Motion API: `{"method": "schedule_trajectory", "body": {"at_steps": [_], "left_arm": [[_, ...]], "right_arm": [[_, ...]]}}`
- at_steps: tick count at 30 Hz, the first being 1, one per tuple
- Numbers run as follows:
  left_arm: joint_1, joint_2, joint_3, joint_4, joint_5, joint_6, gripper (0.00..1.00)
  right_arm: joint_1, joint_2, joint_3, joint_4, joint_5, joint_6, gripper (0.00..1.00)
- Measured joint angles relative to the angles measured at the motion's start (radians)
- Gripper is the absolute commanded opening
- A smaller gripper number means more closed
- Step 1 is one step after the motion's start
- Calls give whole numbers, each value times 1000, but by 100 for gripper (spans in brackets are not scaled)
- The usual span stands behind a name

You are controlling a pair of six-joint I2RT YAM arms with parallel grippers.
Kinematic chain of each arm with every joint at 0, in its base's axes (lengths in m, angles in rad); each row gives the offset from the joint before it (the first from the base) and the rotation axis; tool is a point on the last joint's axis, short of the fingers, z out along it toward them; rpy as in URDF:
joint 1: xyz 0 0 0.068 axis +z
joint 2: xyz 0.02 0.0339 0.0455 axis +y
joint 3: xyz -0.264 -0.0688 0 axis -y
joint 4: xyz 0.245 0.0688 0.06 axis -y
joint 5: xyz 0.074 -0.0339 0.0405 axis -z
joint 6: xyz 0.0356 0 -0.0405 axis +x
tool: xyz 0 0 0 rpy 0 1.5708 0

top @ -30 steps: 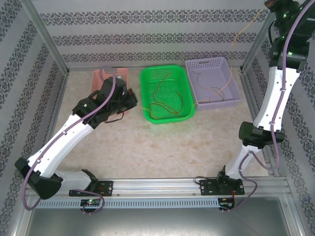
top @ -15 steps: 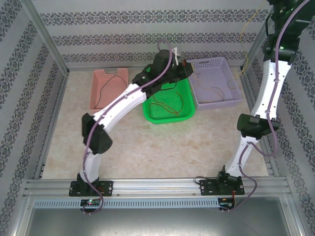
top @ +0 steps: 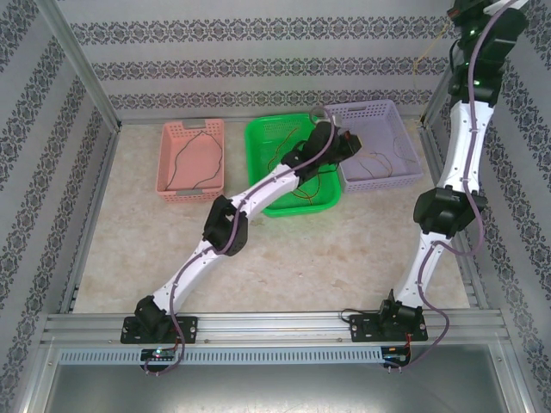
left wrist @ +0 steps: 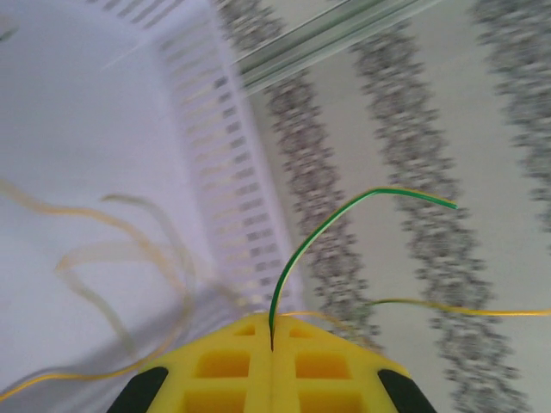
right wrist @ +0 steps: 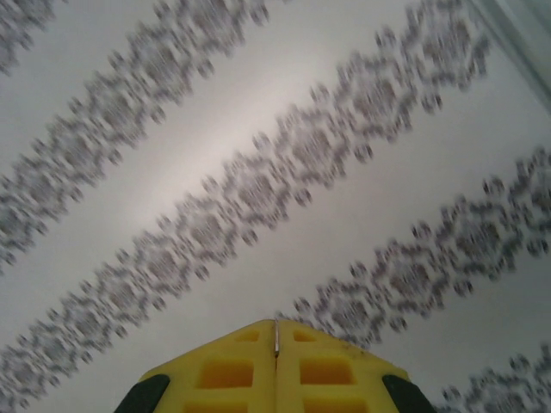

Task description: Untangle the cables

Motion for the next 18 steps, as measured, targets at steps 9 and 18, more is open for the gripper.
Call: {"method": "schedule_trajectory", "body": {"at_steps": [9,18], "left_arm": [[-31,37,23,34,-45,-13,4],[-33,35,23,31,-81,18,14]], "right_arm": [[76,-47,-334,-58,-33,-111,0],[114,-64,-341,-171,-4,-244,0]]}}
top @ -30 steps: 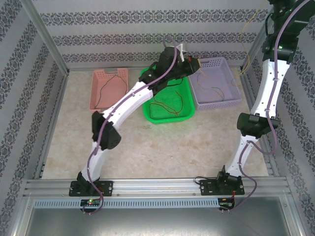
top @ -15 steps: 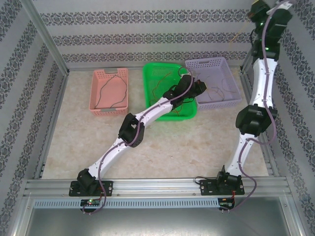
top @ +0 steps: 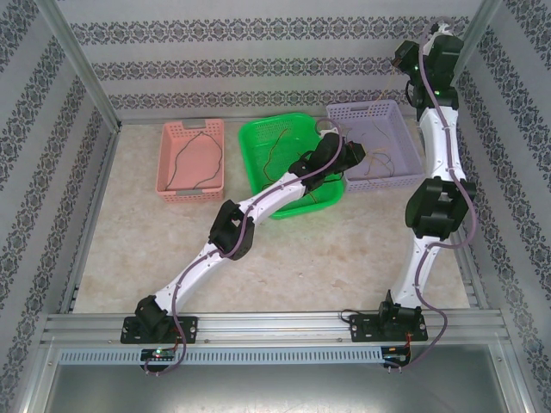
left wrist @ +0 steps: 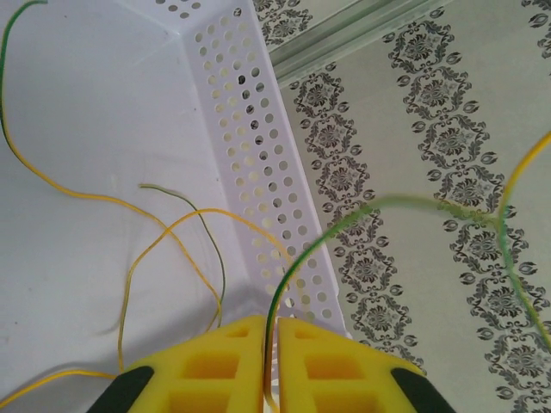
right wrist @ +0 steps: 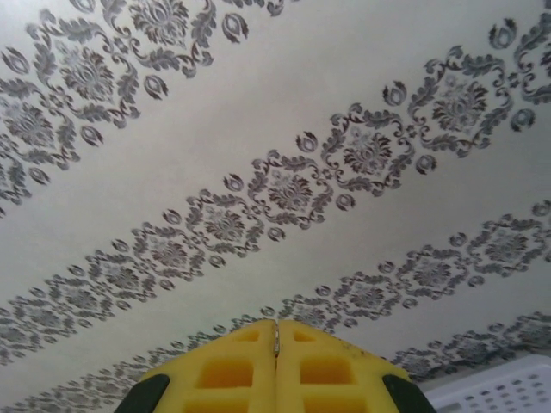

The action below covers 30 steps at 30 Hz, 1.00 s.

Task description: Untangle the cables

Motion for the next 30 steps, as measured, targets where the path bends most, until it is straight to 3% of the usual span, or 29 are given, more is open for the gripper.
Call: {"method": "schedule_trajectory", "body": {"at_steps": [3,5,7,10,21,30], "left_arm": [[4,0,0,-3,2,-1,19],[4,0,0,-4,8,-1,34],[5,0,0,-8,15,-6,58],[5,0,4,-33,24,-2,72],[21,-80,10,-180,29,7,79],[85,-287,10,-403,-48,105,82]], "right_arm": [[8,-2,15,-60,50,-45,0],[17,-2,28,-104,89,-66,0],[27,-2,44,-145,126,-76,0],[35,-1,77,-198,171,-85,0],[43,56,326,-283,304,-84,0],[43,103,351,-249,307,11,0]]}}
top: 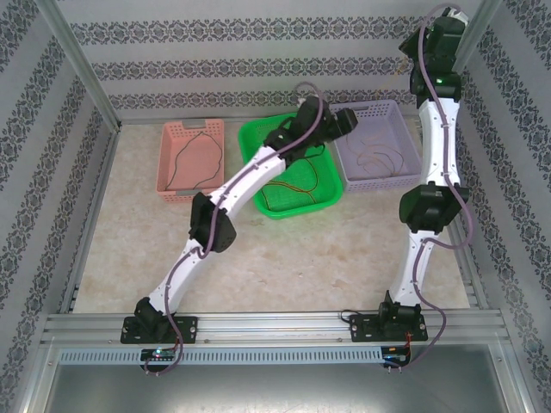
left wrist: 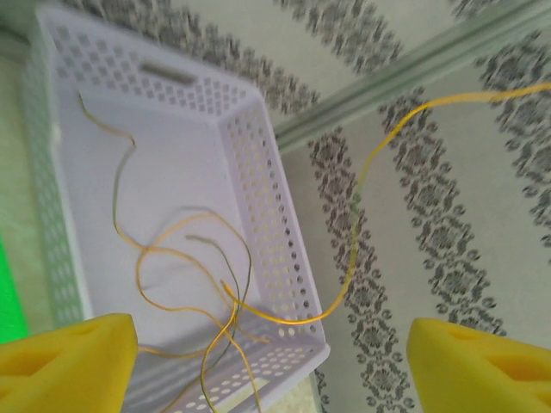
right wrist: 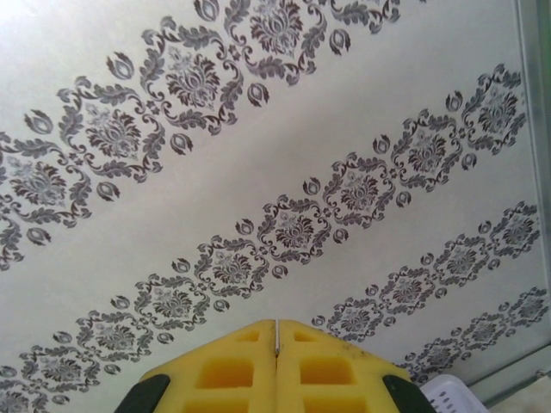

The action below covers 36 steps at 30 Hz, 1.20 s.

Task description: Untangle the cables

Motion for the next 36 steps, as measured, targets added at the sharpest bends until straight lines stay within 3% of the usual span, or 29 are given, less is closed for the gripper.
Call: {"method": "schedule_trajectory", "body": {"at_steps": [7,17,21,24,31,36], "left_arm": [[43,-202,-115,-77,-7,74,81],[50,-623,-775,-34,-3,106,80],[56,-737,-943,-19,-4,105,80],[58,-795,-1025,-14,-11,101,80],[58,-829,-1060,-13,-23,101,79],[82,-895,-1088,-47,-47,100,78]], "right_arm": [[4,97,13,79,37,95,0],[31,179,65,96,172,81,0],[55,174,79,84,230,39,35],[65,150,25,84,262,6,48],[75,114,-61,34,289,1,52],[80,-28,-225,23,287,-22,52]]}}
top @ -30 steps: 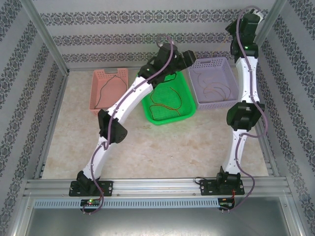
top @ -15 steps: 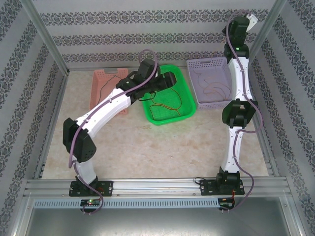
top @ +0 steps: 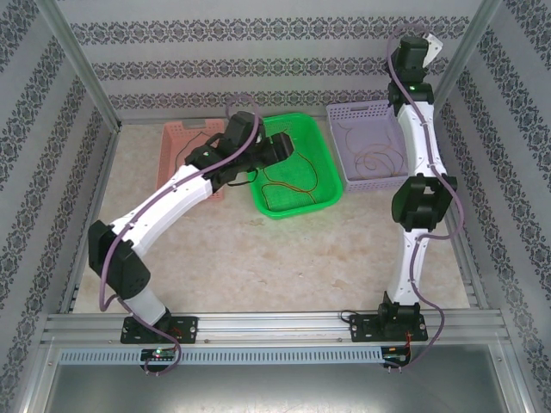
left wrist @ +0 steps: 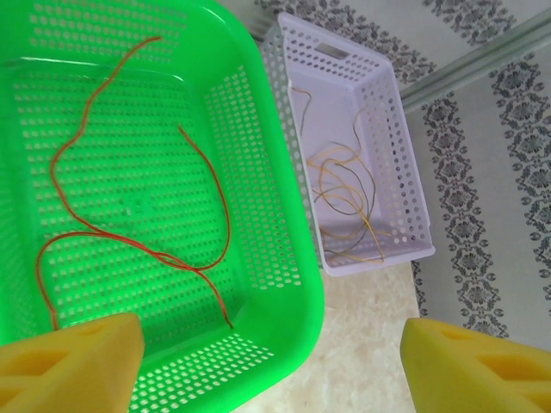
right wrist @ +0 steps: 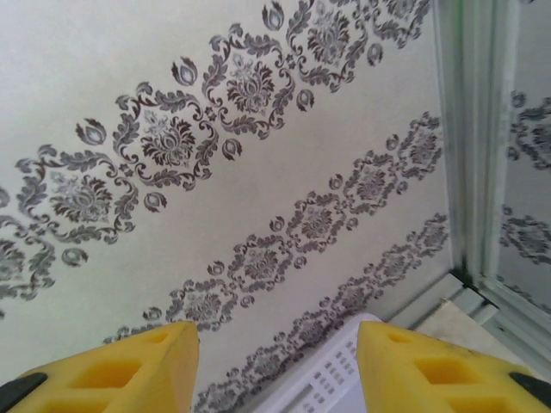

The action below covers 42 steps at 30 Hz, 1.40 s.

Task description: Untangle the cables

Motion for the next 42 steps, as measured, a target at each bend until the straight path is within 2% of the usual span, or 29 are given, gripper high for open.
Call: {"method": "schedule_trajectory", "body": {"at_steps": [4,10,15,24,28,29,30,31,32,34,38,40,42], "left_arm": [[69,-121,-107,-37,-18,-11,77],[158,-300,-295,-124,-48,-29,77],[193,-453,-459,-199,-64,-37,77],[233,-661,-711,-311,-63,-108,76],[238,-679,-781,-313,-35,-140,75],[238,-679,-795,-312,-29,-143,76],[238,-679,-805,-312,-26,-142,77],[238,-679,-811,-312,-27,-138,79],[238,-679,-813,-312,-29,-129,97],[239,-680,-813,-307,-43,-103,100],[243,-695,-811,-306,-141,7,100],[244,-715,-808,-310,-259,42,100],[245,-739,-806,-311,-438,78,100]], "right_arm": [[40,-243,-266,33,-3,-30,52],[161,-702,-765,85,-32,-39,54],[167,-982,-1079,-34,-92,16,55],[179,-1279,-1517,-404,-262,173,56],[179,-1376,-1587,-467,-312,198,58],[179,-1380,-1588,-470,-321,196,61],[179,-1380,-1588,-465,-327,187,73],[182,-1379,-1588,-459,-327,180,98],[185,-1375,-1588,-449,-325,154,98],[187,-1375,-1590,-418,-310,87,98],[203,-1414,-1632,-308,-150,-27,98],[204,-1418,-1666,-230,-53,-62,98],[202,-1416,-1729,-102,3,-127,98]]}}
